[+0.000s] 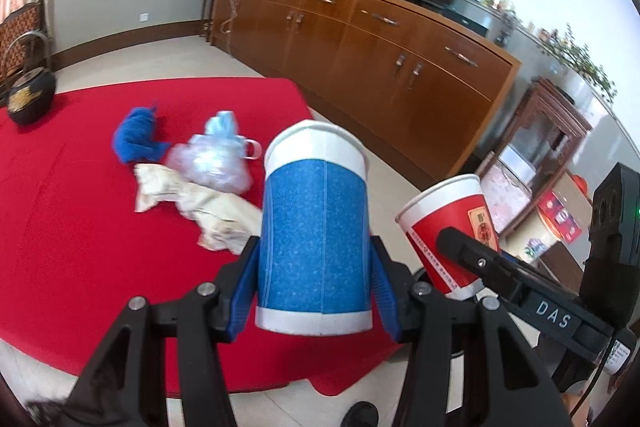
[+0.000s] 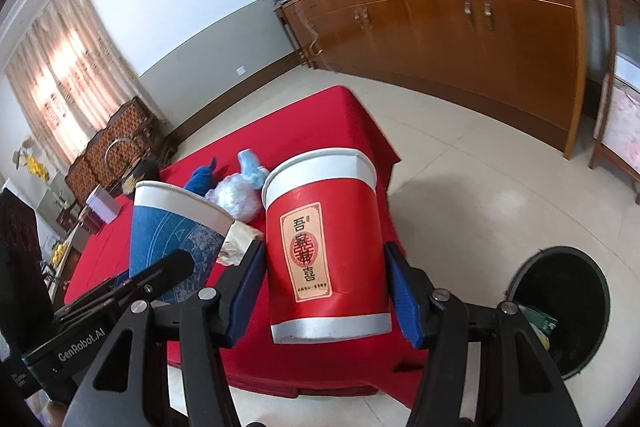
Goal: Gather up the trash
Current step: 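Carry the blue and red cups in both tools over the bin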
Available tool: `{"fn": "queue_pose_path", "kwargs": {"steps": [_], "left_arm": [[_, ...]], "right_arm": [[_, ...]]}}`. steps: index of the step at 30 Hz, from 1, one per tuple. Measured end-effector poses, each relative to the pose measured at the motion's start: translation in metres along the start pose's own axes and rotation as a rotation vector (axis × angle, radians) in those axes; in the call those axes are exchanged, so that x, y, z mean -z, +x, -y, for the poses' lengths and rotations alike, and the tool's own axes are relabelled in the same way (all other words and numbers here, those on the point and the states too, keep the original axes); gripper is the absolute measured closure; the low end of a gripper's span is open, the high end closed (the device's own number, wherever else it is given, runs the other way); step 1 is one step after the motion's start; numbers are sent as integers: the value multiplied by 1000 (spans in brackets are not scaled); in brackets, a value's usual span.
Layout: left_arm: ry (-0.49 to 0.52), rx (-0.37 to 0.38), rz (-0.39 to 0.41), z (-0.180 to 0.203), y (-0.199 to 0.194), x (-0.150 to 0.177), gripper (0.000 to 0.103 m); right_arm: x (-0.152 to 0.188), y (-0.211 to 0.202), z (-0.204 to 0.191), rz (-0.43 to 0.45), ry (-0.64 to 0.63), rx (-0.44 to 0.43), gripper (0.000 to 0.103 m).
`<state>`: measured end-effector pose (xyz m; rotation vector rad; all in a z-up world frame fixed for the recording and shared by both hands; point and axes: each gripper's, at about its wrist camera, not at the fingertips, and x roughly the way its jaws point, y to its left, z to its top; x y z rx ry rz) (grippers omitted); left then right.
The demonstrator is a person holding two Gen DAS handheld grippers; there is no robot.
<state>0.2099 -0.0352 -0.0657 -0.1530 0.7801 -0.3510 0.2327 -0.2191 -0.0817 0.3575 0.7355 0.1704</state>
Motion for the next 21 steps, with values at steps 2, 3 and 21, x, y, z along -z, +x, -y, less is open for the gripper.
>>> {"fn": "queue_pose_path", "kwargs": {"steps": [2, 3, 21], "left_arm": [[11, 19, -7, 13, 4, 3, 50], [17, 26, -9, 19, 6, 3, 50], [172, 209, -138, 148, 70, 30, 50]], "right_arm": [[3, -9, 11, 11, 21, 18, 42], [5, -14, 20, 16, 33, 28, 42], [35, -93, 173, 87, 236, 259, 42]]}}
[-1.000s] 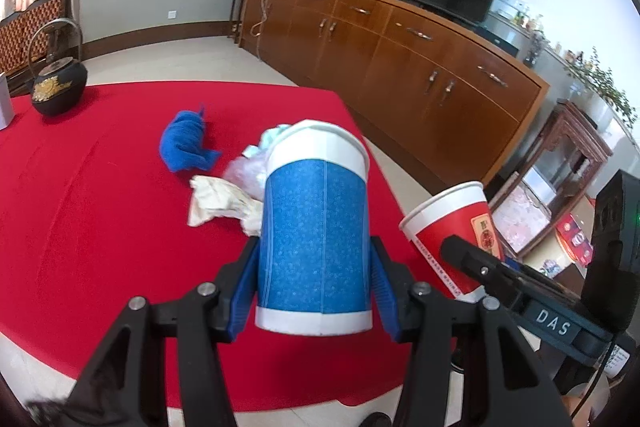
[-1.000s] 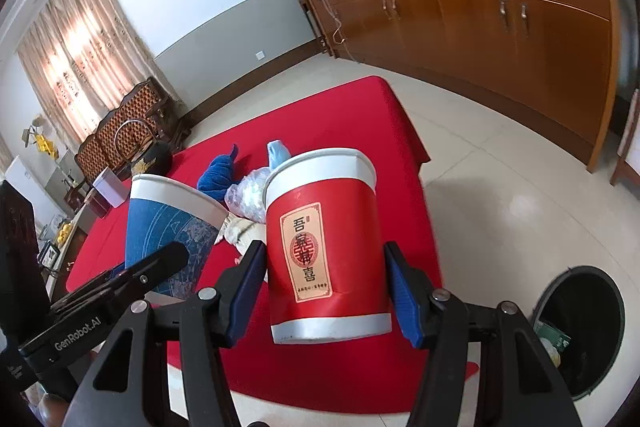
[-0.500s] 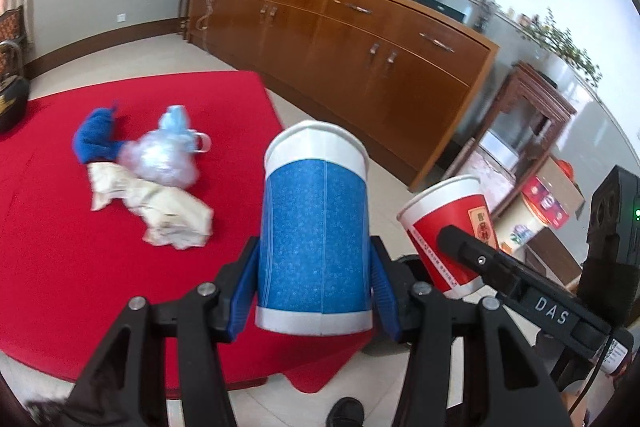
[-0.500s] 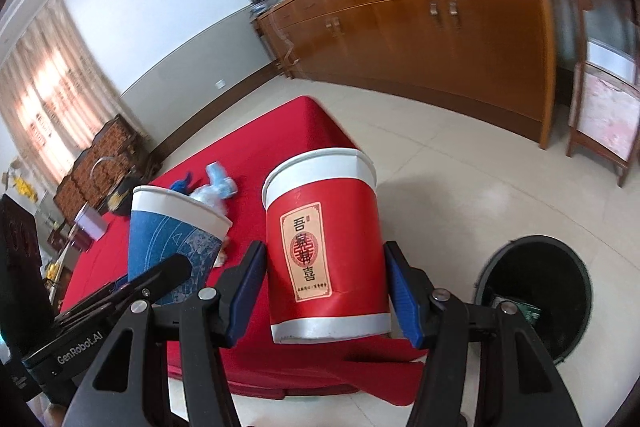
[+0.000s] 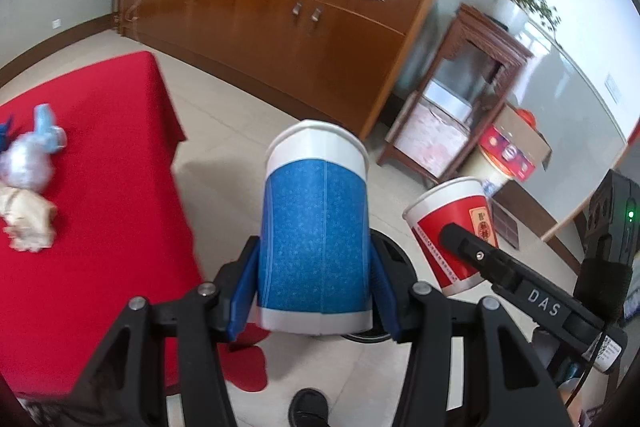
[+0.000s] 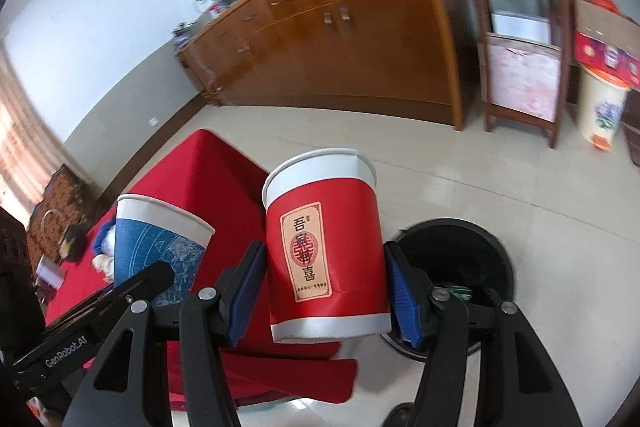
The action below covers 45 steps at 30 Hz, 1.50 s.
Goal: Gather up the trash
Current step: 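Carry the blue and red cups in both tools over the bin, then open both tools to drop the cups into the bin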
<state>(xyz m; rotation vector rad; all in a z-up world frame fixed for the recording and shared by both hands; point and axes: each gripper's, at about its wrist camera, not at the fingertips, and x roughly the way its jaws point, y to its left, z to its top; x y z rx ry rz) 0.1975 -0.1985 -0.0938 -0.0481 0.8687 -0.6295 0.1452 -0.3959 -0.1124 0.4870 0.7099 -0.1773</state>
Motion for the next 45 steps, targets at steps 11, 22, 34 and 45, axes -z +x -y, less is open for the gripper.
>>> {"fn": "queue_pose_path", "kwargs": {"steps": [11, 22, 34, 45], "left_arm": [[39, 45, -110, 40, 63, 12, 50], [32, 40, -242, 54, 131, 34, 49], [25, 16, -326, 59, 170, 41, 40], [46, -4, -289, 61, 158, 30, 35]], "right_arm": [[6, 18, 94, -59, 121, 109, 42], [2, 90, 156, -222, 233, 161, 42], [-2, 124, 179, -306, 282, 210, 36], [-16, 88, 165, -150, 238, 324, 26]]}}
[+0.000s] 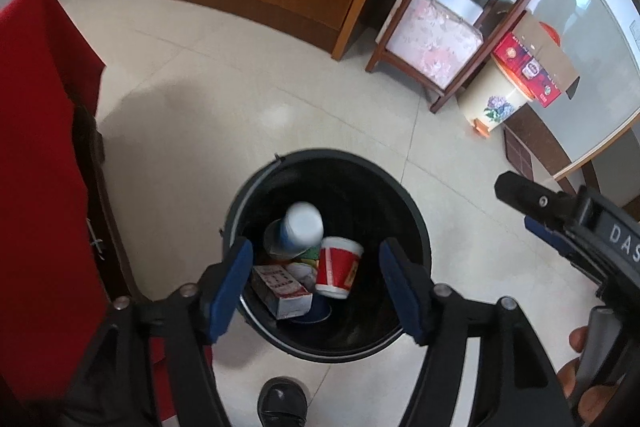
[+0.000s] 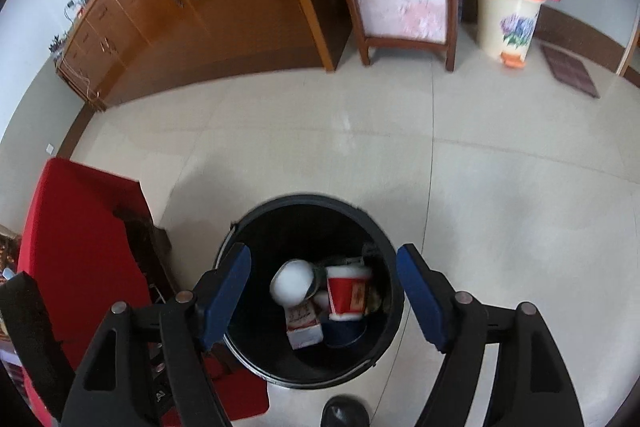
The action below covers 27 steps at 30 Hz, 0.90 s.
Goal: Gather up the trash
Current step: 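Open both tools to drop the cups into the bin, then move both open tools back toward the blue cloth and blue mask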
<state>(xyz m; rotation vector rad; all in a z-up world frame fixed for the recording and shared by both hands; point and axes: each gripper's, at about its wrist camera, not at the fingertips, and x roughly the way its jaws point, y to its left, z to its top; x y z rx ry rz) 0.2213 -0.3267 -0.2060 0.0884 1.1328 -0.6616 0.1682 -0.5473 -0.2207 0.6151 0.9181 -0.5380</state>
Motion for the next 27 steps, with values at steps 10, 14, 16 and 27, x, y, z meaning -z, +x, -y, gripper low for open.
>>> {"fn": "queue_pose_path", "kwargs": {"steps": [10, 14, 16, 27], "left_arm": [[-27, -62, 134, -23, -80, 3, 35], [-33, -114, 180, -39, -114, 10, 35], [-43, -139, 200, -48, -131, 16, 35], [-143, -240, 323, -103, -209, 41, 35]], "right_arm": [[5, -32, -25, 85, -56, -48, 26], [20, -50, -50, 114, -141, -48, 26], [29, -57, -60, 120, -165, -48, 26], [82, -106, -142, 147, -333, -136, 25]]}}
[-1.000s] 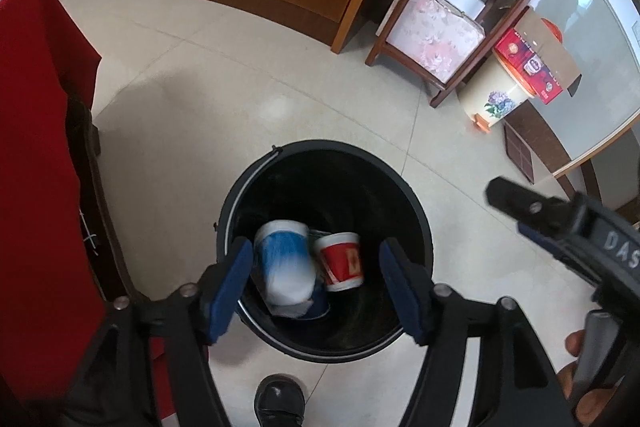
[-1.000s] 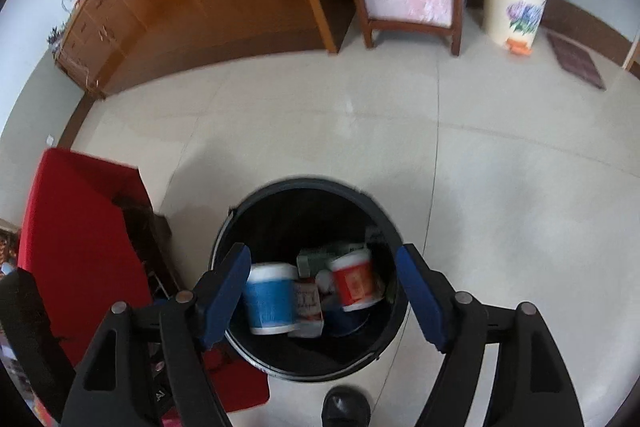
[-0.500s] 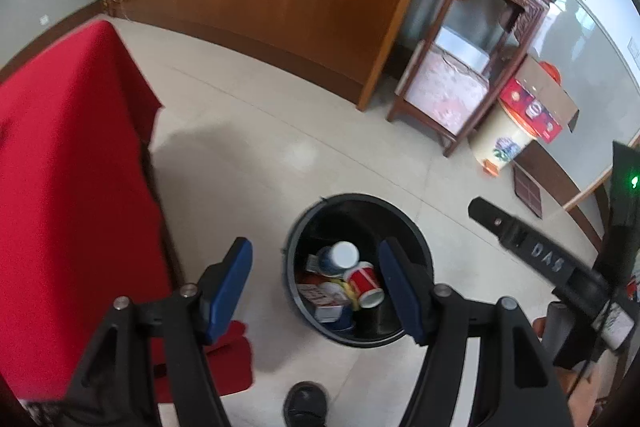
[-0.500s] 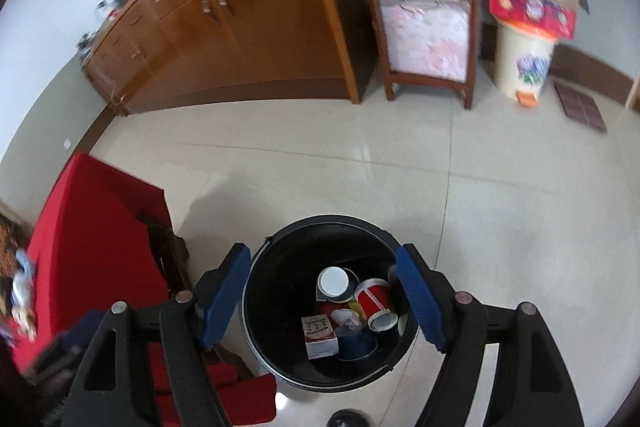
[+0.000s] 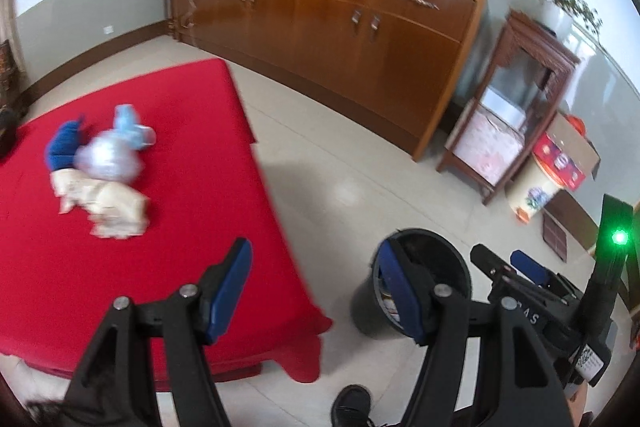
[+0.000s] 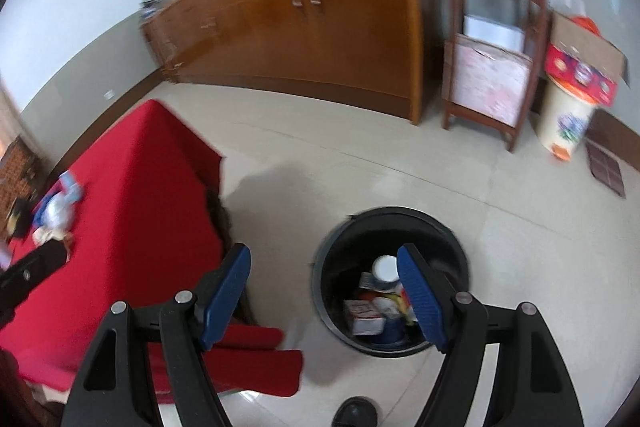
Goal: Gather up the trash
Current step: 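Move both open tools back toward the blue cloth and blue mask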
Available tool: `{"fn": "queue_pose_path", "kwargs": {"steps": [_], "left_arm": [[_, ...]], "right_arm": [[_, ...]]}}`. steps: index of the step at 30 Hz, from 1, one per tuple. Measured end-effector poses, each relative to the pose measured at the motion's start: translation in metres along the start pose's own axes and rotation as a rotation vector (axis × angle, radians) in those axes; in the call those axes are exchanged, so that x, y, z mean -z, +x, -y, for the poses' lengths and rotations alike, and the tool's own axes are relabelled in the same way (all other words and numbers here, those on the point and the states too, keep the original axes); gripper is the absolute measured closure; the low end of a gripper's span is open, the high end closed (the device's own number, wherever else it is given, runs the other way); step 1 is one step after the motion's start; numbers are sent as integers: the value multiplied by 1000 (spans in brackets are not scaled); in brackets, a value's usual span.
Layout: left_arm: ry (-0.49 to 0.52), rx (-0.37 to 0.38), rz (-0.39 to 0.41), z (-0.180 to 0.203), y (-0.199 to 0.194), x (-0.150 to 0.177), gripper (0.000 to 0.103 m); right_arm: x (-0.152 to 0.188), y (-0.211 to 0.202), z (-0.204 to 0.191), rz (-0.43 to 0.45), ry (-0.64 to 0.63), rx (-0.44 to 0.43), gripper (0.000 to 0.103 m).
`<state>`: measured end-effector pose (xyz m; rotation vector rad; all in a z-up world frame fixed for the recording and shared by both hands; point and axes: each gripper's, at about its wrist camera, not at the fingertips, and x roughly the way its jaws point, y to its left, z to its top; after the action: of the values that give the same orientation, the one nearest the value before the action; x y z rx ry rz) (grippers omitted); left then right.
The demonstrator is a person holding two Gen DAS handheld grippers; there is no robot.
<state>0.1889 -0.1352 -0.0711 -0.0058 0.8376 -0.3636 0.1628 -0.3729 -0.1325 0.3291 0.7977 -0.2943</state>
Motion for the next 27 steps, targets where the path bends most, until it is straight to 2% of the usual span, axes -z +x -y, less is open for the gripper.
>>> {"fn": "queue_pose_path", "kwargs": {"steps": [6, 15, 27], "left_arm": [[-77, -107, 54, -56, -25, 4, 32], [-214, -254, 81, -154, -49, 19, 32], [-312, -333, 88, -224, -49, 21, 32]], "right_arm": [[-1, -9, -75, 21, -103, -124, 25], [11, -3, -180, 8, -250, -280, 25], [23, 31, -275, -40, -351, -392, 25]]}}
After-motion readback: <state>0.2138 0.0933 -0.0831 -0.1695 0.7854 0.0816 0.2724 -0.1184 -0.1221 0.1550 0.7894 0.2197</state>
